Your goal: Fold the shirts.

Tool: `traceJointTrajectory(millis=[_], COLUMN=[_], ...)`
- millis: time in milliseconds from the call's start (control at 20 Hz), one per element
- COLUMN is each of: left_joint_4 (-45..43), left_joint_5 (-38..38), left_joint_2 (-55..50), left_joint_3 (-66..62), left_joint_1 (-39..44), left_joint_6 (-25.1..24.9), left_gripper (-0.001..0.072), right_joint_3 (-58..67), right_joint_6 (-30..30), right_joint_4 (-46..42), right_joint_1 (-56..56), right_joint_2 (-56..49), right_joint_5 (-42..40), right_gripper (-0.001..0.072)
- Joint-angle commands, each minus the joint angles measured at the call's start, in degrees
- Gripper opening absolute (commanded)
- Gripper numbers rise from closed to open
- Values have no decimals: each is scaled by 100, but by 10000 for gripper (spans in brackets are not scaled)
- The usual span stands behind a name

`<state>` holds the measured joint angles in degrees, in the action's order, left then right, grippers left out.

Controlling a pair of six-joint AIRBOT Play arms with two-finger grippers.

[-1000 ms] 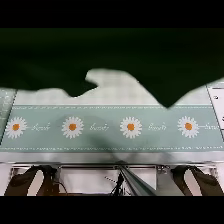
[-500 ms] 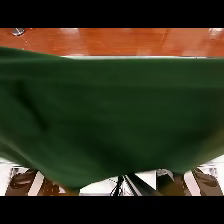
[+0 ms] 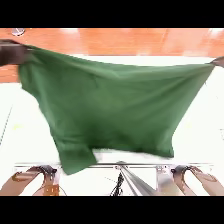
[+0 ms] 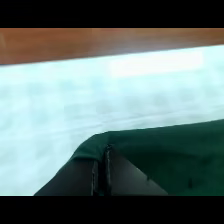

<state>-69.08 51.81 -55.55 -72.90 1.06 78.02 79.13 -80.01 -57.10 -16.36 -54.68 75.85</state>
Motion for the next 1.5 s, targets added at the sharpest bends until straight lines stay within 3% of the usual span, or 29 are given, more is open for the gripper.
traceJointTrajectory(millis=[0,200,250,450,650,900,1050,1350,1400,1450], left_joint_4=[-254,-238,-179,-79,-76,-81,-81,-31,-37,-37], left_joint_5=[-1198,-804,-745,-697,-503,1333,2015,1961,1963,2044], left_joint_2=[-1488,-2872,-3060,-3515,-3591,-3534,-3661,-4037,-4037,-4030], left_joint_3=[-94,-608,-654,-656,-693,-1259,-953,-133,-83,-92], left_joint_1=[118,44,46,33,-81,-570,-673,-603,-579,-566], left_joint_6=[31,1200,1276,1274,1071,184,35,42,44,42], left_gripper=[28,30,30,30,30,31,31,35,162,574], right_joint_3=[22,1207,1388,1770,1775,2083,1996,979,872,844], right_joint_6=[28,-291,-363,-702,-645,-114,-120,-236,-317,-400], right_joint_4=[223,428,422,459,426,391,-203,-479,-494,-485], right_joint_1=[269,579,651,730,669,348,356,568,634,691], right_joint_2=[-1589,-3429,-3735,-4555,-4721,-4719,-4719,-4725,-4725,-4723], right_joint_5=[-1143,-1185,-1211,-1364,-1187,284,833,369,243,197], right_gripper=[20,20,20,20,20,21,21,30,207,568])
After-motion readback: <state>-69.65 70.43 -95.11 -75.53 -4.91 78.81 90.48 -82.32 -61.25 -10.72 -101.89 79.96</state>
